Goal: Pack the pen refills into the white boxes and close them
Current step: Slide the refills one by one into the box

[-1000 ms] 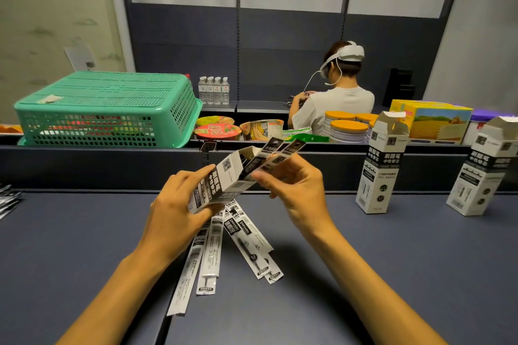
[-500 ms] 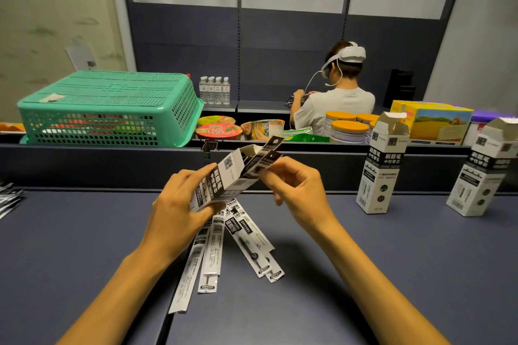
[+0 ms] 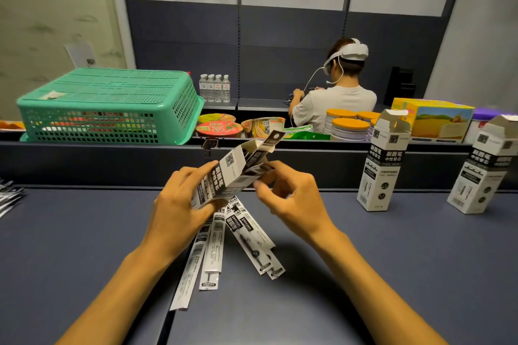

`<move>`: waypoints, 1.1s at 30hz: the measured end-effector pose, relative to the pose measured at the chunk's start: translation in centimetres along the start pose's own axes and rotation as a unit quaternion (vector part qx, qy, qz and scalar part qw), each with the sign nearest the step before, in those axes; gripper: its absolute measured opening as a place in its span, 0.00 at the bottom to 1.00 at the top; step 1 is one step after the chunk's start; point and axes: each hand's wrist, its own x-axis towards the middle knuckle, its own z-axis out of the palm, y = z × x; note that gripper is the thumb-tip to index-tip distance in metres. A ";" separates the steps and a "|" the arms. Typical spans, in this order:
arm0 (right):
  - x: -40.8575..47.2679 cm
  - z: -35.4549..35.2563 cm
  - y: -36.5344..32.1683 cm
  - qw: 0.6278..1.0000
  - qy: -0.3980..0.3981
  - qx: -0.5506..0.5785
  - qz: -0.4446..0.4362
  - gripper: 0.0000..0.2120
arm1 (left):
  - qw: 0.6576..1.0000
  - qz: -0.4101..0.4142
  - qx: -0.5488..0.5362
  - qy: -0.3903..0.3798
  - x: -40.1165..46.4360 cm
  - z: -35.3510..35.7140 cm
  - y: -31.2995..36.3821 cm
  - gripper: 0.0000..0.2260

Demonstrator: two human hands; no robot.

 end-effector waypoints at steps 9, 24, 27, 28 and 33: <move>0.2 -0.6 -0.3 0.992 -0.096 0.054 0.059 0.10 | 1.000 0.005 0.011 -0.002 -0.1 0.0 0.0 0.33; 0.8 -0.3 -0.2 0.997 -0.054 0.030 0.054 0.11 | 1.000 0.006 0.015 -0.002 0.2 -0.1 -0.1 0.34; 0.7 -0.5 0.0 0.990 -0.095 0.048 0.090 0.11 | 1.000 0.008 0.021 -0.006 0.0 -0.1 -0.1 0.34; 0.7 -0.5 0.0 0.988 -0.109 0.054 0.097 0.12 | 1.000 0.009 0.023 -0.005 0.0 -0.1 -0.1 0.34; 0.8 -0.7 0.1 0.969 -0.107 0.188 0.122 0.14 | 1.000 0.009 0.005 -0.003 0.0 -0.1 0.1 0.34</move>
